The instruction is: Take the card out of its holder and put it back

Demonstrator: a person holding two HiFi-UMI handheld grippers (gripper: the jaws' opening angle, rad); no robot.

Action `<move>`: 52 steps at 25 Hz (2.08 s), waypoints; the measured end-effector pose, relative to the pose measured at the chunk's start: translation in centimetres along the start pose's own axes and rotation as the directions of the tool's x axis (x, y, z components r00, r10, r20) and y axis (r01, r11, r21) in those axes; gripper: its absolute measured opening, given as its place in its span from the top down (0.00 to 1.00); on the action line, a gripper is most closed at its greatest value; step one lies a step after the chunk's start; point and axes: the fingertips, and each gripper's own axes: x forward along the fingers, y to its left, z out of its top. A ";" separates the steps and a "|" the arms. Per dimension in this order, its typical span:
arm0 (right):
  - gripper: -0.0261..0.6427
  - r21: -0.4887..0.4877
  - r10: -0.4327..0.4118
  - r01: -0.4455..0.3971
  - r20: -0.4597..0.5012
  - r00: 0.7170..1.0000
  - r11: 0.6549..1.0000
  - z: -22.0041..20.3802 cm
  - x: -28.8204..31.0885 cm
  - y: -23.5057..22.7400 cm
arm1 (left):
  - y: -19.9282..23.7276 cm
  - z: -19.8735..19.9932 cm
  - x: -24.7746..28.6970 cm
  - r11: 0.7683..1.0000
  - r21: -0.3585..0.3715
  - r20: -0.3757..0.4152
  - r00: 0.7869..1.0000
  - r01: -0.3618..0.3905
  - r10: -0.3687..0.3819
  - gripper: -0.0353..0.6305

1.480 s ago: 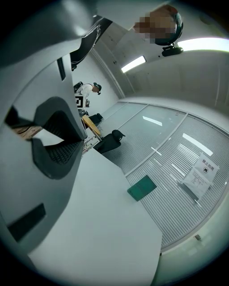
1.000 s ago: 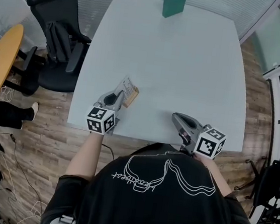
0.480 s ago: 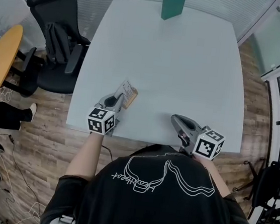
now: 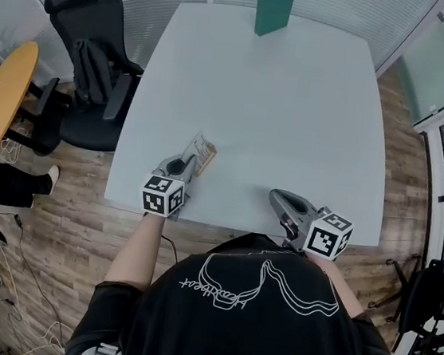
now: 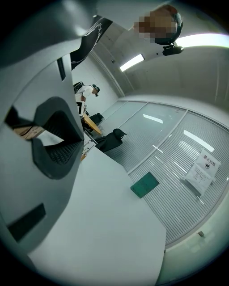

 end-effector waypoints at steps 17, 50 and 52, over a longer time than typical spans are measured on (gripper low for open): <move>0.95 -0.103 0.094 -0.093 0.002 0.996 0.990 2.5 -4.7 2.2 | -3.9 7.8 -10.5 0.981 -0.104 0.244 0.952 -0.165 0.186 0.67; 0.95 -0.285 0.339 -0.321 0.017 0.940 0.903 -2.6 -19.7 13.0 | -36.5 7.8 -20.0 0.971 -0.063 0.328 0.924 0.232 -0.199 0.93; 0.95 -0.289 0.345 -0.326 0.015 0.938 0.900 -2.9 -20.4 13.3 | -37.1 7.7 -20.3 0.972 -0.058 0.330 0.923 0.228 -0.196 0.93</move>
